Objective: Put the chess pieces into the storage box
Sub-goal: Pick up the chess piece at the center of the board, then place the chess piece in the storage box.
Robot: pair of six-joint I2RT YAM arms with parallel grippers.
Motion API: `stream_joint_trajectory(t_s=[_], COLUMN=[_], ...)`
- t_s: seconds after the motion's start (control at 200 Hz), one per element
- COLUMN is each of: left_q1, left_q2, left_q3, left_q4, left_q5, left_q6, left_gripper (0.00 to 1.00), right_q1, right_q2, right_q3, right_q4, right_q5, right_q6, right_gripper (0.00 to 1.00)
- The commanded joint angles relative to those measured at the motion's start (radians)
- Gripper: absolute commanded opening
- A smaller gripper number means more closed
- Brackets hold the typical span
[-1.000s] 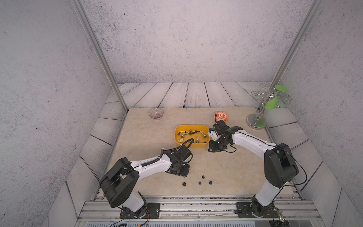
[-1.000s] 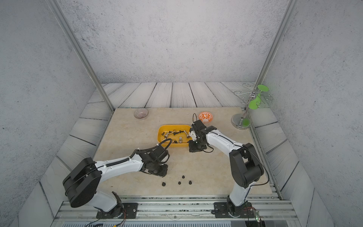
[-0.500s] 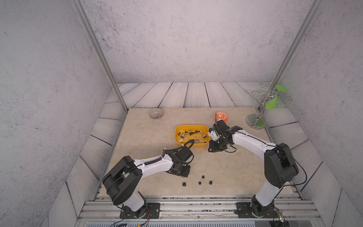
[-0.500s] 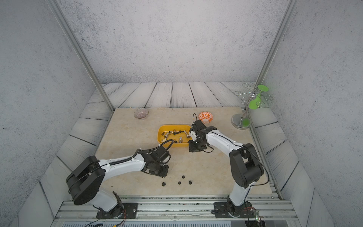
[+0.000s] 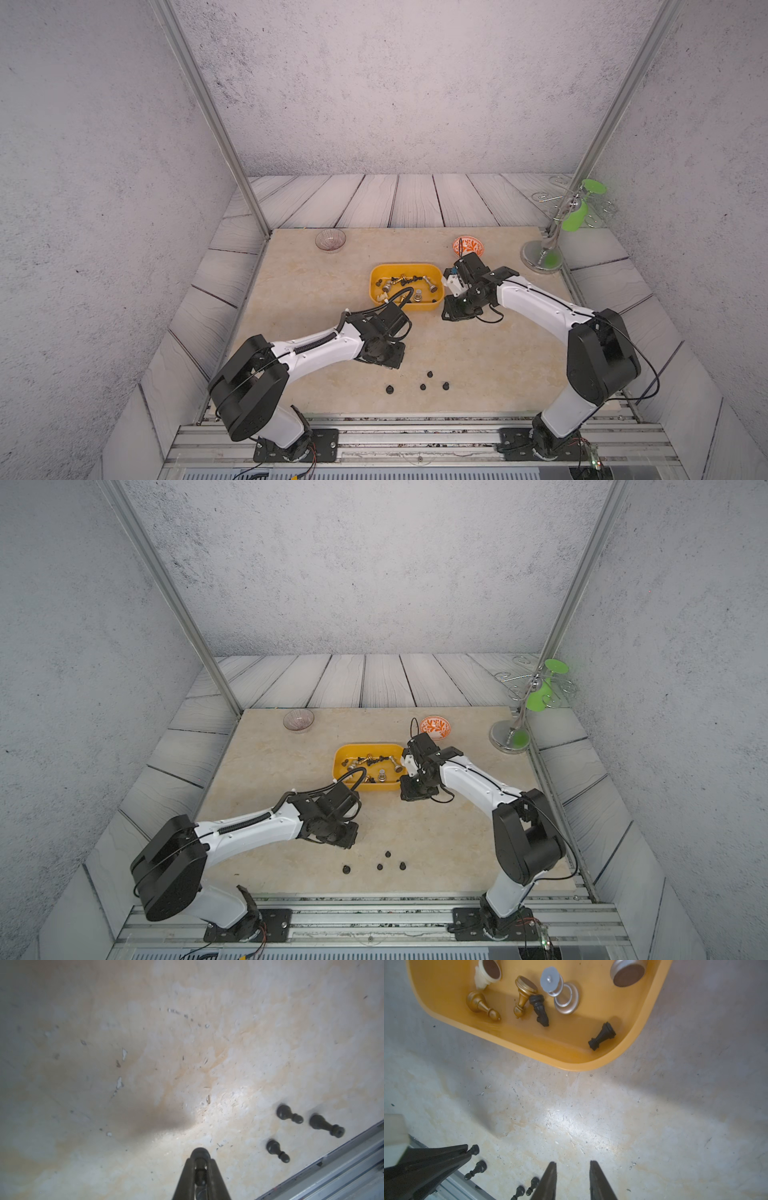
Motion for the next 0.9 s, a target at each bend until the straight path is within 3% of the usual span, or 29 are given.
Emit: stream_joint_trajectory(t_s=[0.0,0.455,0.896], left_q1=[0.015,0.227,0.312], left_q2=[-0.031,0.107,0.376], left_q3=[0.073,0.363,0.652], left_q4=[-0.04,-0.037,-0.087], left_q5=[-0.056,-0.032,0.0], left_q6=[0.038,0.181,0.255], left_gripper=[0.04,0.04,0.05], right_q1=[-0.004,-0.004,-0.003], right_q2=[-0.06,-0.19,-0.335], right_q3=[-0.02,-0.145,-0.304], right_q4=[-0.007,0.022,0.043], right_q5=[0.004,0.004,0.027], right_q6=[0.017,0.075,0.153], right_gripper=[0.29,0.29,0.3])
